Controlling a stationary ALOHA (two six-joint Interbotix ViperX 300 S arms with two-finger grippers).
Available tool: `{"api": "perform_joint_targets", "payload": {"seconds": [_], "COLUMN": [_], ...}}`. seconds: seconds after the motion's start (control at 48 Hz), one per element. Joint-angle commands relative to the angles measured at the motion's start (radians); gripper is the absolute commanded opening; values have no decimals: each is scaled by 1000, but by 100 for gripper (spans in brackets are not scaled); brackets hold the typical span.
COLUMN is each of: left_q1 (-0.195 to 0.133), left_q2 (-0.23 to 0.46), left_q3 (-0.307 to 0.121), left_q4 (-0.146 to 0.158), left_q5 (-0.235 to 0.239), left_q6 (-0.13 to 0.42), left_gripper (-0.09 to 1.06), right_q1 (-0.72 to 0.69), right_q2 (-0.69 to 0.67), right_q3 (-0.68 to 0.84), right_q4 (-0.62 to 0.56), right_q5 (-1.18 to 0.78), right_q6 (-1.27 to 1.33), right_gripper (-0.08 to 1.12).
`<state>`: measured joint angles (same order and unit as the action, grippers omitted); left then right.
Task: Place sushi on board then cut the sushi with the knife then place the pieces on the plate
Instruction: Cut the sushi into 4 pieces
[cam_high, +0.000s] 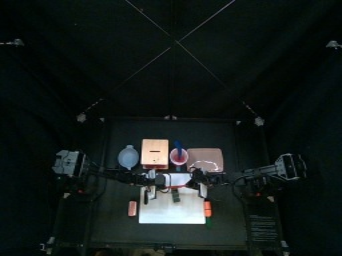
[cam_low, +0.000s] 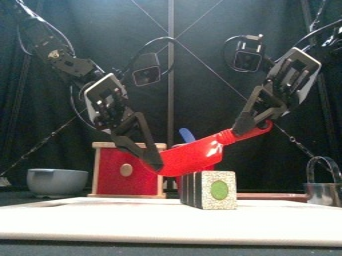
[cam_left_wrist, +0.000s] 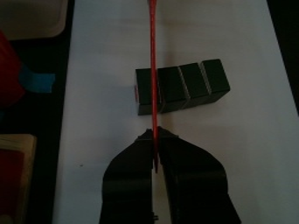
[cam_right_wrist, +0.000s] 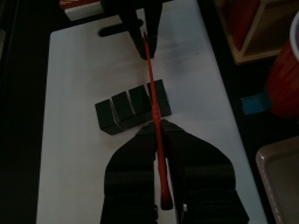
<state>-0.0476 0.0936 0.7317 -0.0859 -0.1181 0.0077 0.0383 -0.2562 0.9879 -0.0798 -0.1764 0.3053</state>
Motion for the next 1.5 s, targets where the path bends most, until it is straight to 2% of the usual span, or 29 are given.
{"api": "perform_joint_targets", "payload": {"seconds": [0.021, 0.375, 0.625, 1.5], "left_q1": [5, -32, -49, -40], "left_q2": [-17, -44, -40, -6], "left_q3": [-26, -41, -43, -43], "left_q4": [3, 0, -9, -14], "left_q5": [5, 54, 54, 48], "left_q6": [-3, -5, -6, -6], "left_gripper": [32, 33, 33, 33], "right_q1": [2, 20, 18, -23], "right_q2": [-14, -25, -25, 3], "right_q3": [-23, -89, -81, -67], "right_q4": [14, 52, 54, 32], "right_q5": [6, 255, 267, 267], "right_q6": [5, 3, 3, 3], "right_gripper": [36, 36, 36, 36]}}
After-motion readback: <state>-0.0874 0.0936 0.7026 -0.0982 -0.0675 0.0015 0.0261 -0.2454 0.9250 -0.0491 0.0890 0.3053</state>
